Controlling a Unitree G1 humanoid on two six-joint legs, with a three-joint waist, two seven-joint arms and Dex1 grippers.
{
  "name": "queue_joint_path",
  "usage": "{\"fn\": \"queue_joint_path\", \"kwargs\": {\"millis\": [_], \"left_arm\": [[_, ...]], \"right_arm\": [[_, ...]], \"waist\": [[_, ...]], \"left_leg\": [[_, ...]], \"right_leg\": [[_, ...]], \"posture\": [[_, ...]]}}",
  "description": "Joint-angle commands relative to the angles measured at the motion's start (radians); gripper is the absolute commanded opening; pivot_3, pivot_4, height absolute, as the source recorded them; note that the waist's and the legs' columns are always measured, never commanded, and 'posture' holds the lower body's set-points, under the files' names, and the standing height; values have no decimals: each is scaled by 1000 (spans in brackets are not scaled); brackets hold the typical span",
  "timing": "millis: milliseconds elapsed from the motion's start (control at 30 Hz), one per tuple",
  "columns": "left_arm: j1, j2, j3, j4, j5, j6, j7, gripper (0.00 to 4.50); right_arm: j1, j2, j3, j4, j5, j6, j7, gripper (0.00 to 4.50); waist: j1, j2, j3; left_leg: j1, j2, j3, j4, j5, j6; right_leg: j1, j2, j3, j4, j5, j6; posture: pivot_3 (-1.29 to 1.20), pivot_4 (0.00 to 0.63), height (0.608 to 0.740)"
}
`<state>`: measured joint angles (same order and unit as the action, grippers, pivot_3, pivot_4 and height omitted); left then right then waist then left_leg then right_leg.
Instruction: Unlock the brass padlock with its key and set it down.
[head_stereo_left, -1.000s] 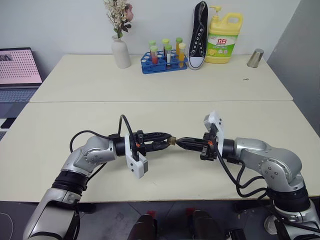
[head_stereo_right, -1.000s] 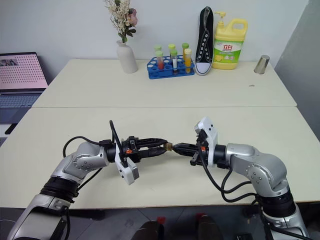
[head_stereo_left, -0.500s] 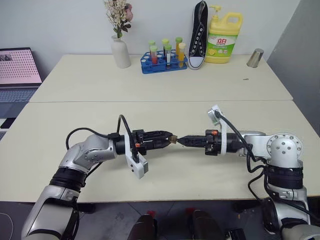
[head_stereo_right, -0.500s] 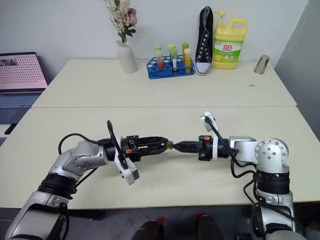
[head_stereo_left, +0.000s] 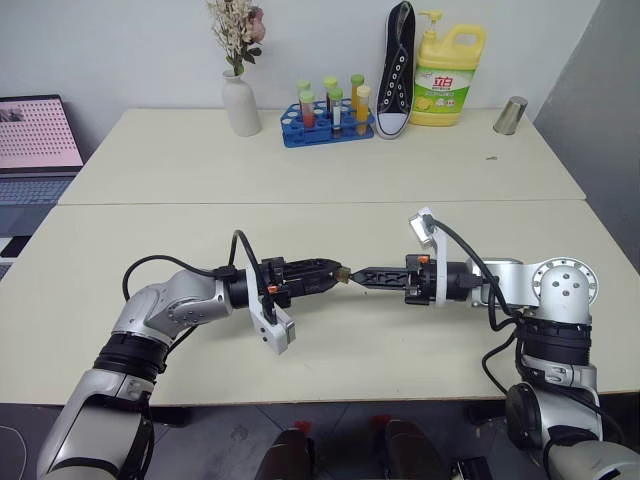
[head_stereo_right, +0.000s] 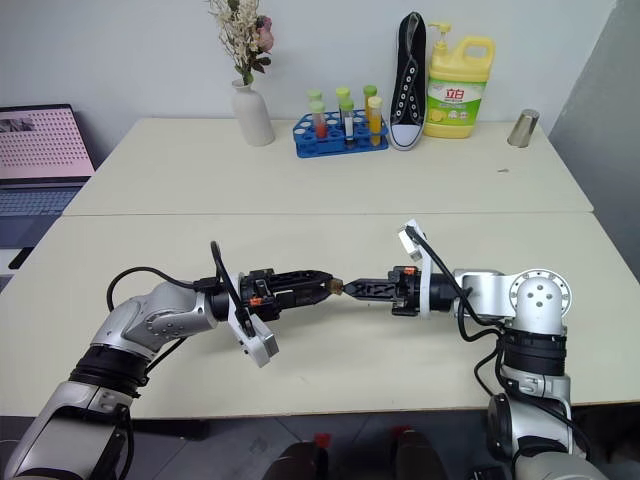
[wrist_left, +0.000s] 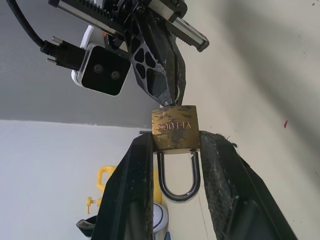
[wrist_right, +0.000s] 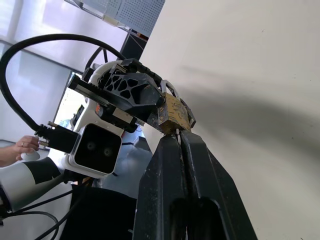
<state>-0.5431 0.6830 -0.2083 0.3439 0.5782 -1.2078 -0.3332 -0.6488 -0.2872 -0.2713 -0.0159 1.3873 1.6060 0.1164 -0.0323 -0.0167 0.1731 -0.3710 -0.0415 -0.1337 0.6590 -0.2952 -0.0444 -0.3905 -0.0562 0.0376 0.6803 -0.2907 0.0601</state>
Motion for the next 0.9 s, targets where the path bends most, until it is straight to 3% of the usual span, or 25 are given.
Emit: {"fn": "queue_joint_path", "kwargs": {"millis": [33,233,333,433,633,700,767,900], "left_arm": [[-7,6,-16,-10,17,-4,15,958],[-6,9,-21,-3,14,6,25,958],[-4,9,-21,-6,8,13,25,958],[-3,10,-22,-6,3,22,27,958],[-1,10,-26,-10,-16,39,29,958],[2,10,-27,-16,-22,44,28,958],[3,5,-32,-19,-42,50,24,958],[-2,-1,-51,-17,-86,62,7,958]], "right_arm": [[-25,9,10,-15,102,-10,-16,0],[-18,-18,47,-61,95,-44,-11,0],[1,-65,95,-146,38,-78,70,578],[18,-105,130,-195,-17,-129,134,1644],[94,-389,344,-366,-395,-469,510,3814],[129,-437,379,-393,-482,-581,592,4494],[165,-413,375,-414,-553,-686,584,4500],[194,-313,357,-421,-573,-720,523,4500]], "waist": [[0,0,0],[0,0,0],[0,0,0],[0,0,0],[1,1,0],[1,0,0],[0,0,0],[-7,0,0]], "left_leg": [[0,0,0,0,0,0],[0,0,0,0,0,0],[0,0,0,0,0,0],[-1,0,0,0,0,0],[-5,-1,-1,1,0,0],[-8,-1,-1,2,0,0],[-10,-1,-1,2,0,0],[-12,1,1,2,0,0]], "right_leg": [[0,0,0,0,0,0],[0,0,0,0,0,0],[0,0,0,0,0,0],[-1,0,0,0,0,0],[-4,0,-1,-1,0,0],[-7,0,-2,-1,0,0],[-9,0,-2,0,0,0],[-14,1,0,2,0,0]], "posture": [[0,150,740],[0,150,740],[0,150,740],[0,150,740],[0,150,740],[0,150,740],[0,150,740],[0,150,740]]}}
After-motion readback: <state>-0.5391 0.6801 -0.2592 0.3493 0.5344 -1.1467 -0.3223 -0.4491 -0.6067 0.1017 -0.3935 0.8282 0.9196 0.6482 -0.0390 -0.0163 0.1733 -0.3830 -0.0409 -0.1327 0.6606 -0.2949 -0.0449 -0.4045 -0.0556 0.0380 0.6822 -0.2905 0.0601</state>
